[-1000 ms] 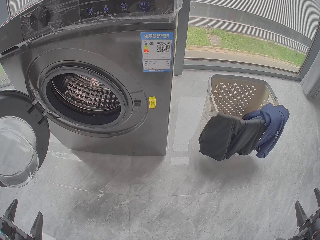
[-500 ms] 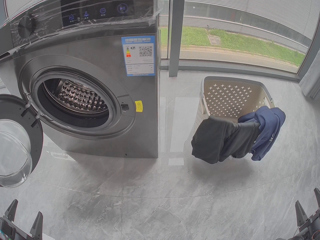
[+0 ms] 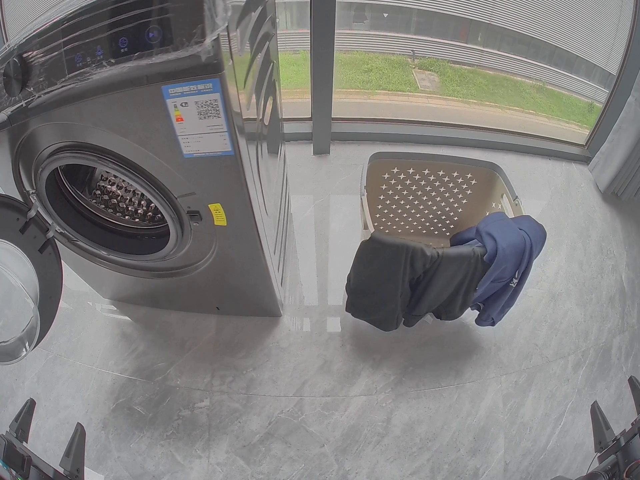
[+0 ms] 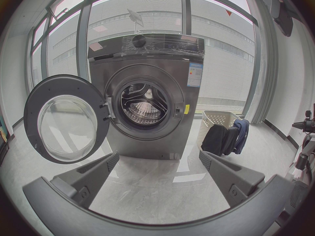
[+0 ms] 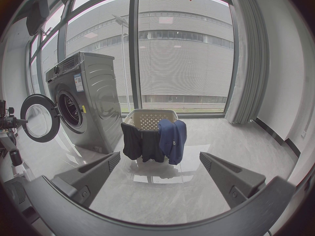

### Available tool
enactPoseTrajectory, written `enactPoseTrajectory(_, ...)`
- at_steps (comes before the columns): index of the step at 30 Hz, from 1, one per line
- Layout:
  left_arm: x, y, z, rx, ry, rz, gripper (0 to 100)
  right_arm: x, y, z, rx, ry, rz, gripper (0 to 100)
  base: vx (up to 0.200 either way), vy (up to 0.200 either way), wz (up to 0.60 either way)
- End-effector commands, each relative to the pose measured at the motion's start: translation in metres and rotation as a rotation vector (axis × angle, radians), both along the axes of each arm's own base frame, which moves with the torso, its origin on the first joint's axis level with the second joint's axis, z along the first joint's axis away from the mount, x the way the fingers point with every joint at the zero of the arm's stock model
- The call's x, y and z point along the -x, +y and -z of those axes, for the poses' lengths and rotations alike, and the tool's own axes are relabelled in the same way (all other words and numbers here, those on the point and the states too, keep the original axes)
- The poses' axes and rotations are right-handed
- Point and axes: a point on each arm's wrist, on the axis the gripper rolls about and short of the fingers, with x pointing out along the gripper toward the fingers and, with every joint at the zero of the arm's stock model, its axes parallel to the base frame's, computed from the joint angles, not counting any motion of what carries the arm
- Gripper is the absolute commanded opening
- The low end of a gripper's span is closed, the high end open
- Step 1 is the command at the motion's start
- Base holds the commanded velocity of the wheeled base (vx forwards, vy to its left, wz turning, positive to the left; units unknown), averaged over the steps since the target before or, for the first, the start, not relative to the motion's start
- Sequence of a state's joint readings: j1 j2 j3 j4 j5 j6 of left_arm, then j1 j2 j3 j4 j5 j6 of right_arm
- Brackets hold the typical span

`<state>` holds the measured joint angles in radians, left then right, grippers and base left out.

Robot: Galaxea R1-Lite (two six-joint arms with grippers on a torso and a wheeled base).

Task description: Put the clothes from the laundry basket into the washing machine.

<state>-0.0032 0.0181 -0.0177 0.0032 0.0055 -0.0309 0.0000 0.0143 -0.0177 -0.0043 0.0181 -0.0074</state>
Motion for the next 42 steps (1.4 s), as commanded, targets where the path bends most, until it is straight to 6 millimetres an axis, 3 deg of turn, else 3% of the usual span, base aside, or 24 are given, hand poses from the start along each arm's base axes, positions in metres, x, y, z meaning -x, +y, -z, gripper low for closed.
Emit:
enactPoseTrajectory(1,-0.0003,0.0000,0.0043,0.000,0.004,-0.001,100,-0.0002,0.0000,0.0052,0.000,0.003,0.000,100,0.000,-0.200,0.00)
enactPoseTrajectory(17,-0.0003,0.0000,0.0043,0.001,0.004,-0.002,100,-0.0002,0.0001,0.0052,0.002,0.003,-0.005,100,0.000,-0.200,0.00)
enactPoseTrajectory(26,-0.0003,0.0001,0.0043,0.007,0.004,-0.004,100,-0.0002,0.0001,0.0052,0.002,0.003,-0.005,100,0.000,0.000,0.00)
enactPoseTrajectory(42,-0.0003,0.0001,0.0043,0.007,0.004,-0.005,100,-0.0002,0.0001,0.0052,0.002,0.003,-0.005,100,0.188,0.000,0.00)
